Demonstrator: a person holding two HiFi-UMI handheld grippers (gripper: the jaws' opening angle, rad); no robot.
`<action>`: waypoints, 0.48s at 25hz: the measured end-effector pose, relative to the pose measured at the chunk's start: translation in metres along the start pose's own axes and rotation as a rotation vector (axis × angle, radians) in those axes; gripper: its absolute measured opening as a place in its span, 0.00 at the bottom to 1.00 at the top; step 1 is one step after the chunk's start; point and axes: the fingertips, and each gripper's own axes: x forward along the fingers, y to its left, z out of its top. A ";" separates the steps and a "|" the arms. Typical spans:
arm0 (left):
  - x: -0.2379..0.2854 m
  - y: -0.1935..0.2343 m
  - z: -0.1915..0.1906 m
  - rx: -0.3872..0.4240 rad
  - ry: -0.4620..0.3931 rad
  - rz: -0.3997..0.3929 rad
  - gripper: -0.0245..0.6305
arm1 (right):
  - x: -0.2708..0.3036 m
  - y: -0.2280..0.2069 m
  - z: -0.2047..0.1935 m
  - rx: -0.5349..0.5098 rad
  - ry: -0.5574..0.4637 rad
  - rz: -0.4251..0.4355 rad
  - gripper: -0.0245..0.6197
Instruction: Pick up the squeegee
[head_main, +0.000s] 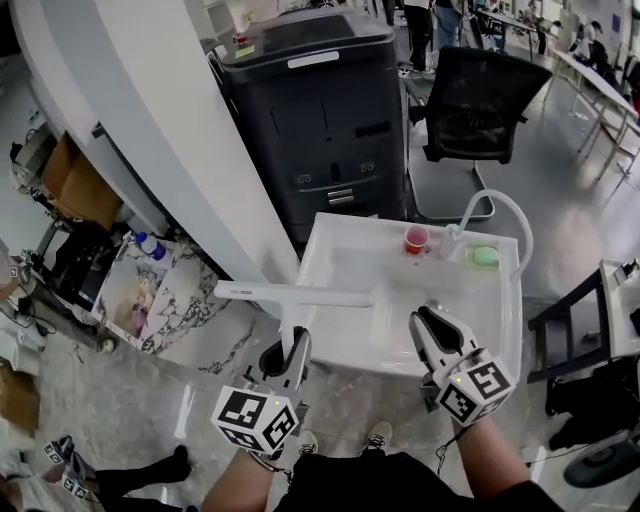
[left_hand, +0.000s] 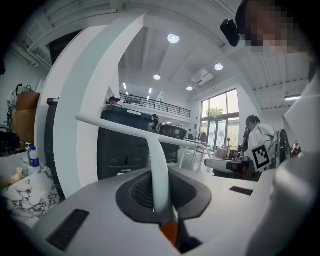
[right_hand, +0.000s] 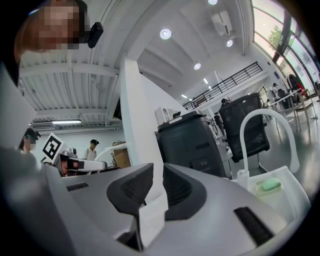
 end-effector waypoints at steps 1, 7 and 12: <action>-0.004 0.003 -0.001 0.000 0.002 0.005 0.09 | 0.002 0.003 -0.002 0.002 0.001 0.004 0.15; -0.024 0.024 -0.007 -0.015 0.012 0.002 0.10 | 0.016 0.027 -0.011 0.011 0.014 0.011 0.09; -0.040 0.043 -0.013 -0.030 0.016 -0.049 0.09 | 0.023 0.060 -0.017 0.004 0.020 -0.013 0.07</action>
